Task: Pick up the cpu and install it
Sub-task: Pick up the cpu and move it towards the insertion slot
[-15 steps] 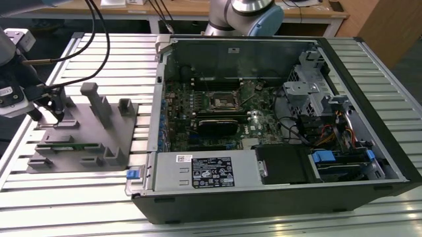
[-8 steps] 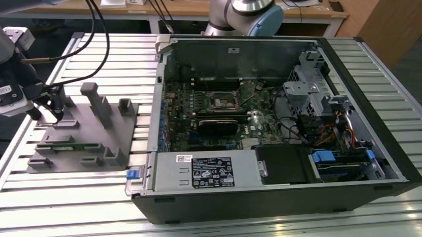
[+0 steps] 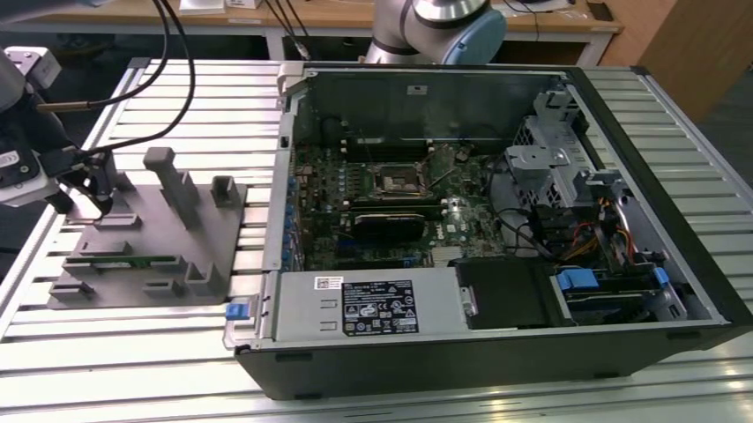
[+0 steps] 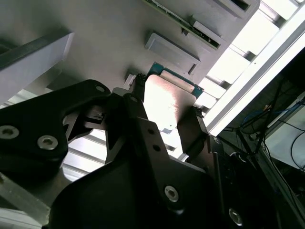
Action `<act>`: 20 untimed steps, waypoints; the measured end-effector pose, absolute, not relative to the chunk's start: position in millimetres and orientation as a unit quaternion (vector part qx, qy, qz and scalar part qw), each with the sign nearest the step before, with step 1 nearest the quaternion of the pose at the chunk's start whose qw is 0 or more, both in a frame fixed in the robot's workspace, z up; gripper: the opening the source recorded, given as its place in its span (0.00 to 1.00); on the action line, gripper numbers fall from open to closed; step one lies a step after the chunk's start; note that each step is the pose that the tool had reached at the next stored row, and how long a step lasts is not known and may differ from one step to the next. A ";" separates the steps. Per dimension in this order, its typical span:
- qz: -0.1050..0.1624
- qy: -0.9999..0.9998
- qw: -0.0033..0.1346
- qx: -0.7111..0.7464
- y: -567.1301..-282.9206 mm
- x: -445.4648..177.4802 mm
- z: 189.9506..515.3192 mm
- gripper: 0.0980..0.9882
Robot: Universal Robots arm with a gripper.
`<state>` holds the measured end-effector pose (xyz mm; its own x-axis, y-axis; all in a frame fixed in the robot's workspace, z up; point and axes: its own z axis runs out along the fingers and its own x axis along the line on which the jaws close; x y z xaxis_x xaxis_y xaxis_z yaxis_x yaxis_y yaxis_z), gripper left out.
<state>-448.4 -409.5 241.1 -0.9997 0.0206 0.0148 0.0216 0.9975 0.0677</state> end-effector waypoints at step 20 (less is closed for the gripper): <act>-0.034 -0.999 0.007 -0.011 -409.4 -448.4 247.0 0.48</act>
<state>-448.4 -409.4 247.0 -0.9997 0.0207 0.0146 0.0216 0.9975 0.0678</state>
